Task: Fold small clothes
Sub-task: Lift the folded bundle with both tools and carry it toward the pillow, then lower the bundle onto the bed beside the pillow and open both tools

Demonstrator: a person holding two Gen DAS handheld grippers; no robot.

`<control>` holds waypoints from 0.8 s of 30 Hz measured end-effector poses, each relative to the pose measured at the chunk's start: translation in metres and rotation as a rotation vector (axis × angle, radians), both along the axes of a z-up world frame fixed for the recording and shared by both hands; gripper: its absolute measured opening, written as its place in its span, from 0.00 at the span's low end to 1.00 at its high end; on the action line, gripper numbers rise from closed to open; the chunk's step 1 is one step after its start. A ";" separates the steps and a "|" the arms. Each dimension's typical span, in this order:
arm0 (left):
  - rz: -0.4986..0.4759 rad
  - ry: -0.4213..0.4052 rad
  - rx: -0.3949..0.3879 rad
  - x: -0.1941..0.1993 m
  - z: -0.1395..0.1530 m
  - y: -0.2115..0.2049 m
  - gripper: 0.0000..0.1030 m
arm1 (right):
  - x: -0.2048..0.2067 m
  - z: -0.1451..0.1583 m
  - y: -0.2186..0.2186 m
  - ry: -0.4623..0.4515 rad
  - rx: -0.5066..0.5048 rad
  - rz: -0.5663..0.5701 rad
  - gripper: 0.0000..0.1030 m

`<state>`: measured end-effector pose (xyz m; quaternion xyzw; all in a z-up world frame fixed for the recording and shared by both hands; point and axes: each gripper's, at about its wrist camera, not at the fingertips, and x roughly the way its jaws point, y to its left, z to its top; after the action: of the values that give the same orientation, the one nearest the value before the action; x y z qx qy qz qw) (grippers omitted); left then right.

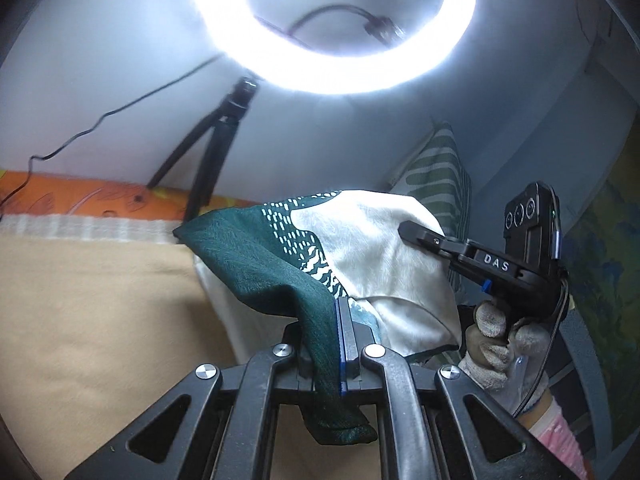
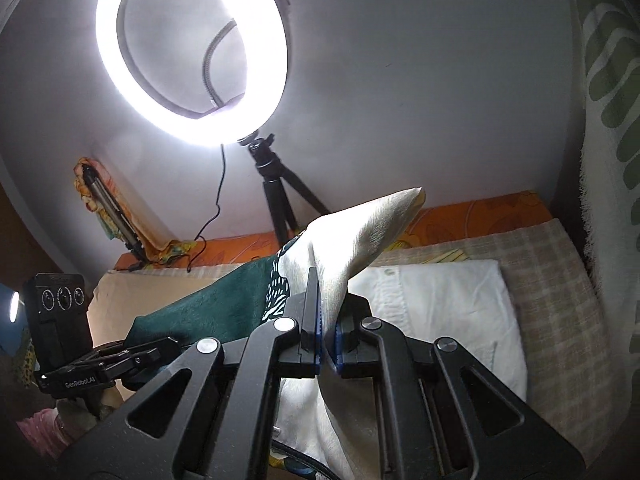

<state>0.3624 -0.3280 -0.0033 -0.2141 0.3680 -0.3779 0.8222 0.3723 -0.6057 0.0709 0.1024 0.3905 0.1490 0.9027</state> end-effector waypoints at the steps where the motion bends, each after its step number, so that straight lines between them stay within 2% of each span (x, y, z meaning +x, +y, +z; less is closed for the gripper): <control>1: -0.008 -0.011 0.017 0.002 -0.003 -0.012 0.03 | 0.004 -0.003 -0.006 -0.001 -0.005 -0.009 0.05; 8: -0.067 0.053 0.081 0.004 -0.041 -0.049 0.03 | 0.022 -0.038 -0.034 0.043 -0.055 -0.036 0.06; 12: -0.095 0.084 0.109 0.002 -0.051 -0.054 0.07 | 0.029 -0.058 -0.041 0.087 -0.135 -0.059 0.06; 13: -0.098 0.091 0.117 0.002 -0.051 -0.055 0.19 | 0.031 -0.061 -0.043 0.097 -0.175 -0.076 0.08; 15: -0.108 0.110 0.135 0.000 -0.050 -0.054 0.38 | 0.034 -0.065 -0.047 0.122 -0.253 -0.122 0.24; 16: -0.103 0.106 0.150 -0.002 -0.049 -0.053 0.44 | 0.033 -0.065 -0.050 0.126 -0.272 -0.142 0.40; 17: -0.097 0.100 0.168 -0.004 -0.047 -0.051 0.49 | 0.032 -0.064 -0.051 0.122 -0.284 -0.155 0.47; 22: -0.041 0.071 0.213 -0.012 -0.035 -0.038 0.68 | 0.017 -0.051 -0.054 0.090 -0.298 -0.192 0.50; 24: -0.028 0.059 0.222 -0.014 -0.031 -0.034 0.68 | 0.010 -0.046 -0.053 0.080 -0.314 -0.206 0.52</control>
<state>0.3482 -0.3618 -0.0342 -0.1274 0.4349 -0.3398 0.8241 0.3824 -0.6590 0.0250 0.0056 0.4320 -0.0110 0.9018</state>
